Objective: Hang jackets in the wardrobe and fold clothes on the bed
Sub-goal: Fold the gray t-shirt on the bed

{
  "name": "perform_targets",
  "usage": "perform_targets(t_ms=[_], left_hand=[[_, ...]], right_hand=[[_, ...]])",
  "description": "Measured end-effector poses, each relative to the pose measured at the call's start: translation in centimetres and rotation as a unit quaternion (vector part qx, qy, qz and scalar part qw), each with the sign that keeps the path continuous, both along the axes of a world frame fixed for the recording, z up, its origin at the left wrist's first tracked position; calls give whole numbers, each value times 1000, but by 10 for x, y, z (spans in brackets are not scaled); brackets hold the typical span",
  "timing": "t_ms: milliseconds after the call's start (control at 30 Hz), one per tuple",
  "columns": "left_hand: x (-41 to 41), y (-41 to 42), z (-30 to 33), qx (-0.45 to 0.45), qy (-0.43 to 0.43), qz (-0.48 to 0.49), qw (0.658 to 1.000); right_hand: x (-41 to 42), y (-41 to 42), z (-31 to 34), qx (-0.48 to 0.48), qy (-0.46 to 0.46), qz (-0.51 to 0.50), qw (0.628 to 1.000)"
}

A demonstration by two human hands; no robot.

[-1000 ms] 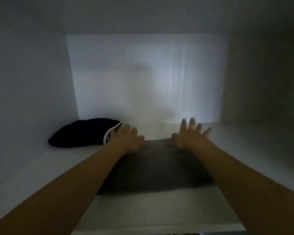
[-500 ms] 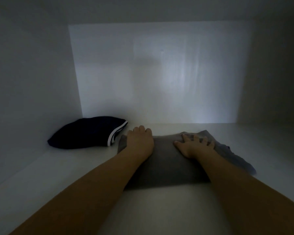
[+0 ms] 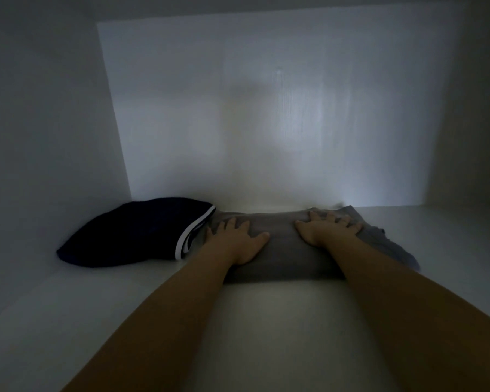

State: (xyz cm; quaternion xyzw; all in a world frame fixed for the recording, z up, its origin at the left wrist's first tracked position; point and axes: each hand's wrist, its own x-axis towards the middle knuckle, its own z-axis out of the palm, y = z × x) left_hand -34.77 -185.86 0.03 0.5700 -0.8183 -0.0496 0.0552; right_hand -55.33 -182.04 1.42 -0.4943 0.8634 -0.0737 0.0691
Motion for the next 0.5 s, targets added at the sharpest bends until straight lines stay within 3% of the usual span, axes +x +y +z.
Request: perform_targets(t_ms=[500], left_hand=[[-7,-40,0,-9,4,-7,1000]], right_hand=[[-5,-39,-1,-5,9,-14,1000]])
